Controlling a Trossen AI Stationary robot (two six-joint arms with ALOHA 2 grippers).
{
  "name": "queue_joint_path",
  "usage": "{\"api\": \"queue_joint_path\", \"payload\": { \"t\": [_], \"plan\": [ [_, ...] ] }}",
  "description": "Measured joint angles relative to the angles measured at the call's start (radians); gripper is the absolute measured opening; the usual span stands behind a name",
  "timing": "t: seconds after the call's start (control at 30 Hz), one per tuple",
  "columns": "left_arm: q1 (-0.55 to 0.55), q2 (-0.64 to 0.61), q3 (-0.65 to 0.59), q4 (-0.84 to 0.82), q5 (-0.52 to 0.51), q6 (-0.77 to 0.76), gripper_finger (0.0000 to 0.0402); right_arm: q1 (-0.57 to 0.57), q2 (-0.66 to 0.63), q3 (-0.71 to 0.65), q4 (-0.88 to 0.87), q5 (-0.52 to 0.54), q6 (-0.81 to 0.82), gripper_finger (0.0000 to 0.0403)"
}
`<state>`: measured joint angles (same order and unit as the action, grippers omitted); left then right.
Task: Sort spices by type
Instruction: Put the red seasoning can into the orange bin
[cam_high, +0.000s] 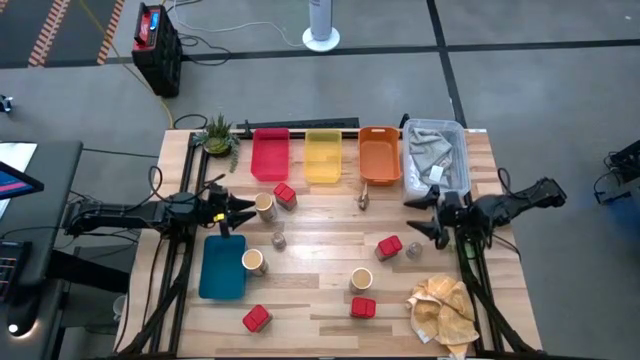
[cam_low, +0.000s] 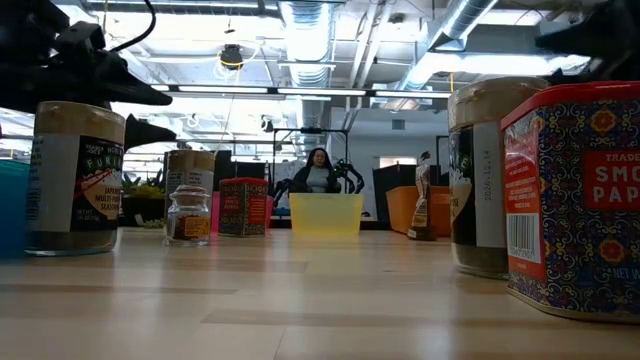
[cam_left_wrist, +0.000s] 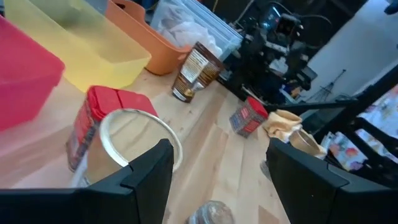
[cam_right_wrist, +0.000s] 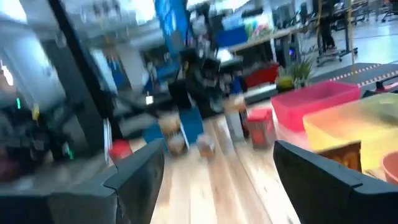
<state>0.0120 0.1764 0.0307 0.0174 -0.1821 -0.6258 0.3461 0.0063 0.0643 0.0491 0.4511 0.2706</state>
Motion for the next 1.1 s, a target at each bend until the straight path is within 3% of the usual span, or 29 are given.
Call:
{"api": "queue_joint_path", "payload": {
  "t": [0.17, 0.47, 0.8, 0.97, 1.1],
  "plan": [
    [0.0, 0.0, 0.0, -0.002, 0.045, -0.011, 0.0245, -0.029, 0.0, 0.002, 0.047, -0.001, 0.022, 0.0327],
    [-0.005, 0.001, 0.04, 0.034, 0.39, 0.144, 0.0245, -0.01, 0.028, 0.004, 0.037, -0.022, 0.173, 0.0327],
    [-0.085, 0.0, 0.141, 0.113, 0.395, 0.278, 0.0245, 0.06, 0.283, 0.027, 0.188, -0.028, 0.163, 0.0327],
    [-0.101, 0.0, 0.142, 0.137, 0.339, 0.321, 0.0245, 0.095, 0.471, 0.173, 0.121, -0.027, 0.115, 0.0327],
    [-0.101, 0.005, 0.142, 0.138, 0.234, 0.301, 0.0245, 0.109, 0.648, 0.356, -0.066, 0.018, 0.028, 0.0327]
  ]
}}
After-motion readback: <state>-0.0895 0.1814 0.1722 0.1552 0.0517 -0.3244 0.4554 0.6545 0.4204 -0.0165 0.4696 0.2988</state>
